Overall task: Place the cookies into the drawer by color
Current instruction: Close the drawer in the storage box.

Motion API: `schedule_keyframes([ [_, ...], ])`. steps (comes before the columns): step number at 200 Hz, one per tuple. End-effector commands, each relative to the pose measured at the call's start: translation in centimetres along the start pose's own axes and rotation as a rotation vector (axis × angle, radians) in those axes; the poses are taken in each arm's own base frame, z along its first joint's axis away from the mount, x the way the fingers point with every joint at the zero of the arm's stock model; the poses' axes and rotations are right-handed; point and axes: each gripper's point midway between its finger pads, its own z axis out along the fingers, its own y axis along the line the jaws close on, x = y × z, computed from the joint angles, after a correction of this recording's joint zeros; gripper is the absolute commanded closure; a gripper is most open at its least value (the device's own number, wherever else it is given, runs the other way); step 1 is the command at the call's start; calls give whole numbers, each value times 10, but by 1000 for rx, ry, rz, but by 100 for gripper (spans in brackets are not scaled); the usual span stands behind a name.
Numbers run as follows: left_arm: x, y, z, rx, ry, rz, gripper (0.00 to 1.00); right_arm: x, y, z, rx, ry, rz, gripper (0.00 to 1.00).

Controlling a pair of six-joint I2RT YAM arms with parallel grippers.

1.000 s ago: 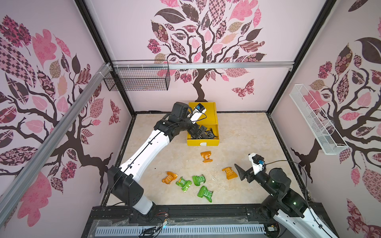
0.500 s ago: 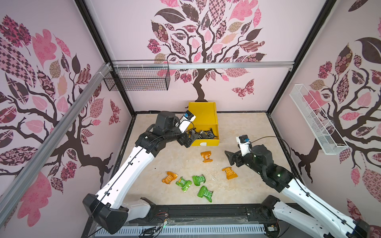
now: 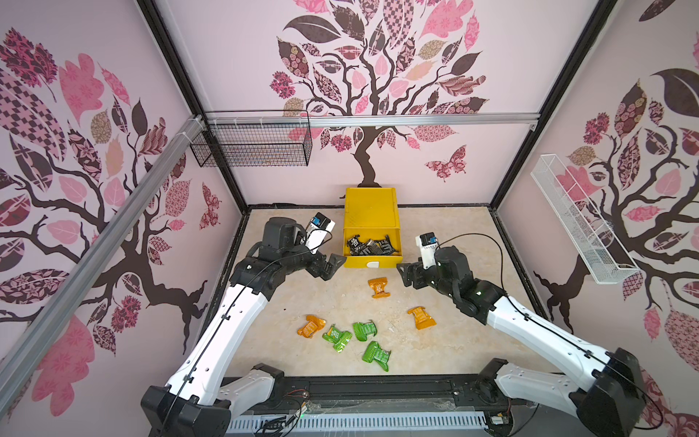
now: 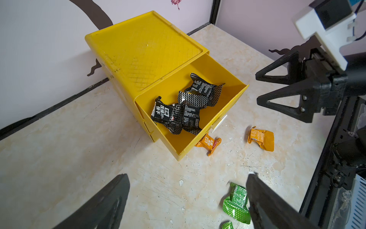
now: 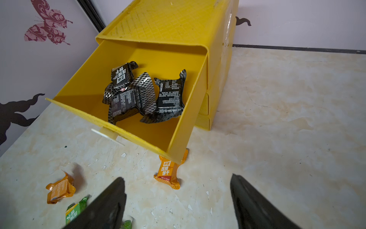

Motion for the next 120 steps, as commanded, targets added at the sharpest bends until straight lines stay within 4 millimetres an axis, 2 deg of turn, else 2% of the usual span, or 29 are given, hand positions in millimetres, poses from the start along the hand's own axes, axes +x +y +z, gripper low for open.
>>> schedule_keyframes([
  [1,-4,-1,-3,50,-67,-95,3,-21,3,10,7,-52,24,16],
  [16,-4,1,-6,66,-86,-134,3,-19,-1,20,32,-47,34,18],
  [59,6,2,-5,53,-78,-106,3,-16,-7,43,77,-29,46,23],
  [96,10,7,-4,34,-74,-97,3,-26,-7,53,92,-43,35,30],
  [120,8,3,-5,58,-81,-112,3,-32,-6,58,99,-52,35,32],
])
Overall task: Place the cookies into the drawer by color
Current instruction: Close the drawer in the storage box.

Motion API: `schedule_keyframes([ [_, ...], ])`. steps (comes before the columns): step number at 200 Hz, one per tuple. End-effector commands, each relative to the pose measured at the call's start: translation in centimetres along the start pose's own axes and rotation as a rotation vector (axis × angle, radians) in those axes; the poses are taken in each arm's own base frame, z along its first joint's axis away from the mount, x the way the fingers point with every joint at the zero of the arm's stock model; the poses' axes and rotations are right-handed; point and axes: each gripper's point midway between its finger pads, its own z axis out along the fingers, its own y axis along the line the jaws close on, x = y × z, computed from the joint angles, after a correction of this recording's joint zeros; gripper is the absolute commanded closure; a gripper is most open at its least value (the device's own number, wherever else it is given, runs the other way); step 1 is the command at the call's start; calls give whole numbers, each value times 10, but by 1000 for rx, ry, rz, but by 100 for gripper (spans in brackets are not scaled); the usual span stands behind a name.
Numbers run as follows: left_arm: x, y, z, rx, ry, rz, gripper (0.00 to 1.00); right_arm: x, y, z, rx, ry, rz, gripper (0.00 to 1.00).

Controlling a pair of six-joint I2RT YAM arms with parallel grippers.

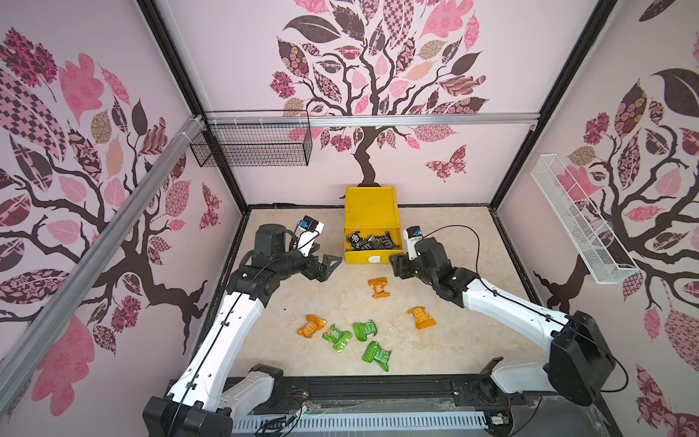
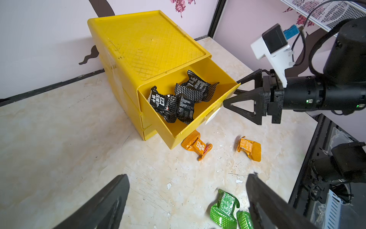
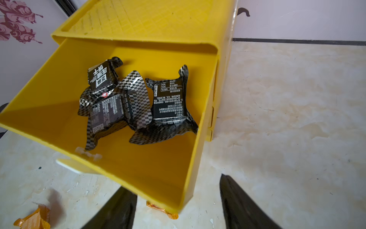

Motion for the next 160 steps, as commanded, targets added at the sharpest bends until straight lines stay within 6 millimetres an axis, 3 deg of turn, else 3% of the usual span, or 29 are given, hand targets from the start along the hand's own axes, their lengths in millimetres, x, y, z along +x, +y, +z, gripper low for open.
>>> schedule_keyframes([
  [1,-6,-5,-3,24,-29,6,3,-29,0,5,26,-77,17,32],
  [95,-2,-7,1,32,-23,15,3,-58,-2,34,84,-128,-59,33],
  [160,-1,-9,4,44,-20,9,3,-71,-16,52,156,-131,-88,29],
])
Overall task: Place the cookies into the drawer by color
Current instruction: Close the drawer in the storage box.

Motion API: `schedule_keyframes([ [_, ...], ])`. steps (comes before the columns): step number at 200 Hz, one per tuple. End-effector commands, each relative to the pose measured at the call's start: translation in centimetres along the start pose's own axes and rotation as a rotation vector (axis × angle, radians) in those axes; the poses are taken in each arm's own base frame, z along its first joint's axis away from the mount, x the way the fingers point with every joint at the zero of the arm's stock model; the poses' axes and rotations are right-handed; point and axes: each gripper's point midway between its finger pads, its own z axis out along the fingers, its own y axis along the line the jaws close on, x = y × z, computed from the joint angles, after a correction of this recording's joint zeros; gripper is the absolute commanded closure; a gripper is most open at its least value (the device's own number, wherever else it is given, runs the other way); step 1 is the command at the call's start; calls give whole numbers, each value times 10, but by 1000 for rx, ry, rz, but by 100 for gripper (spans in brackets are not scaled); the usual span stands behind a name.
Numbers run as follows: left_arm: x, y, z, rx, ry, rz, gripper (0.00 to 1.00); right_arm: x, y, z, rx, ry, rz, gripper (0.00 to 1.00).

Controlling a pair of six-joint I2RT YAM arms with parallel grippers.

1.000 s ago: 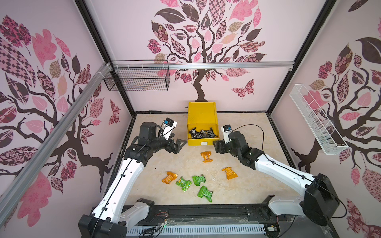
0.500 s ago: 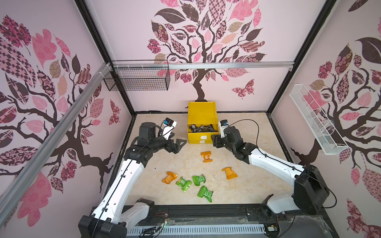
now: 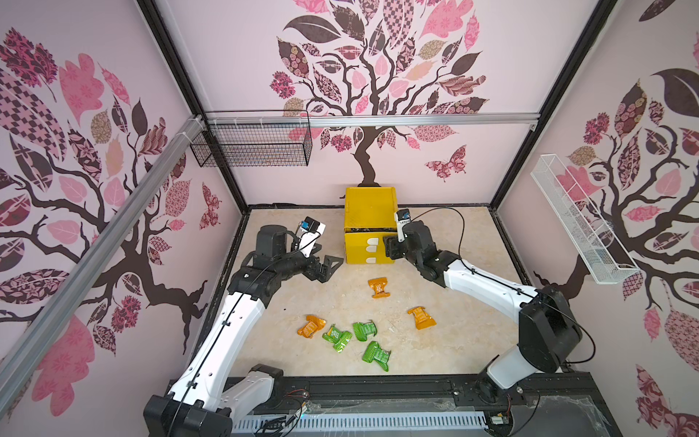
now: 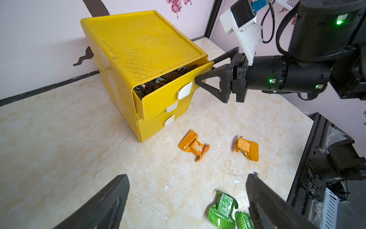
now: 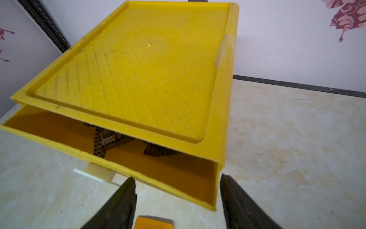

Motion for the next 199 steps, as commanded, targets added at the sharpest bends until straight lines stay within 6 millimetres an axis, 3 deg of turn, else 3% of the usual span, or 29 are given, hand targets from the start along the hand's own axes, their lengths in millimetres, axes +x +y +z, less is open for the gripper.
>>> schedule_keyframes([
  [1,-3,-4,1,19,-15,3,3,-18,-11,8,55,-39,-5,29],
  [124,-4,6,5,-39,-1,16,3,-22,-10,27,61,-59,30,27],
  [160,-16,11,18,-130,30,93,3,-17,-9,3,33,-32,98,26],
  [199,-43,35,37,-237,19,18,3,6,-11,-35,12,-9,201,26],
])
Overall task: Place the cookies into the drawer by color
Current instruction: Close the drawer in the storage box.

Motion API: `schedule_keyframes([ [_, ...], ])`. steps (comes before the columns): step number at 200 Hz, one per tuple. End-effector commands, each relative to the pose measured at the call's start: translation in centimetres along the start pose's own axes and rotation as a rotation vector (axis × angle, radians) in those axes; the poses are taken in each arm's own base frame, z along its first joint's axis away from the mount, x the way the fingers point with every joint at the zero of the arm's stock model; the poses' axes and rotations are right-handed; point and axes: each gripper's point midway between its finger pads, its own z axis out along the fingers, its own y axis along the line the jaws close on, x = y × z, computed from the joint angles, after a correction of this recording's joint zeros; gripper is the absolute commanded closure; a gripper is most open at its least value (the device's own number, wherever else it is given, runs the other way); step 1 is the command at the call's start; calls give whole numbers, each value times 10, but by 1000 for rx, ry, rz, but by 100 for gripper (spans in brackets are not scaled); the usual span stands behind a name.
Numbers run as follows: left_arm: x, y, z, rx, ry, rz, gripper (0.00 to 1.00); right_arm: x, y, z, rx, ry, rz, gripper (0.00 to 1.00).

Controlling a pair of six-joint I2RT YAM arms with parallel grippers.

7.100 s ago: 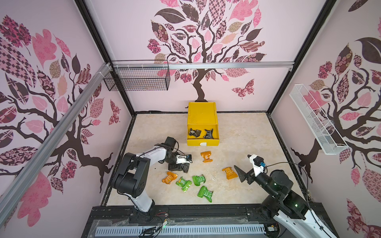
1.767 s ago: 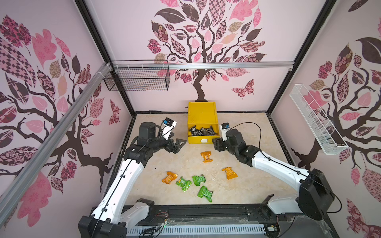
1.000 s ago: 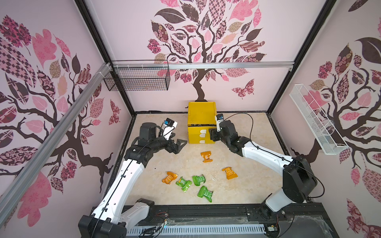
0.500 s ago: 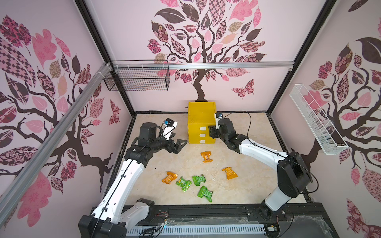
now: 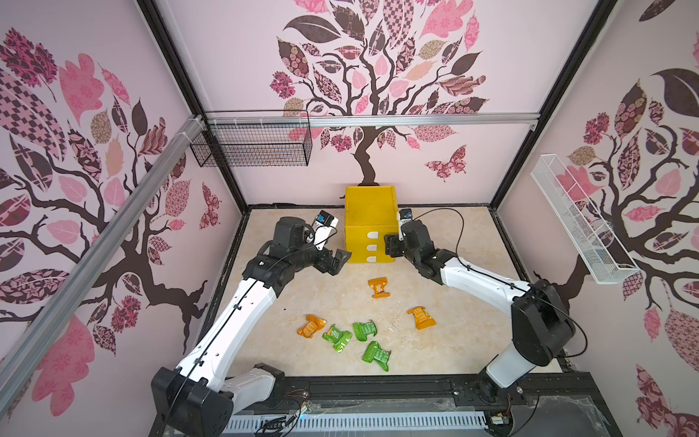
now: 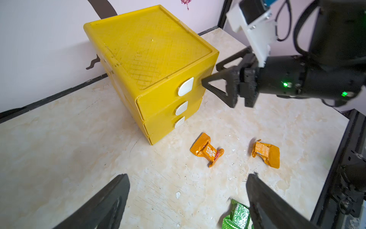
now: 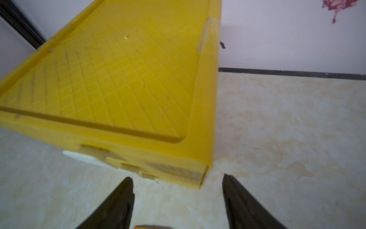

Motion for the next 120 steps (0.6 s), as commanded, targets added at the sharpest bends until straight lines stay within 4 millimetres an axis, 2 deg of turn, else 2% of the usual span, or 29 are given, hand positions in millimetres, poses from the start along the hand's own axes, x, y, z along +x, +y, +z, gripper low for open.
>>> schedule_keyframes([
  [1,-22,24,8,-113,-26,-40,3,-6,0,-34,-23,-27,106,26],
  [30,-39,40,28,-157,-66,-81,3,13,2,-47,-9,-36,128,26],
  [51,-47,49,43,-173,-51,-109,3,27,12,-44,-7,-53,132,26],
  [93,-51,64,74,-193,19,-190,3,44,38,-11,-8,-52,156,26],
  [120,-49,68,94,-176,65,-225,5,43,53,11,-15,-63,157,25],
])
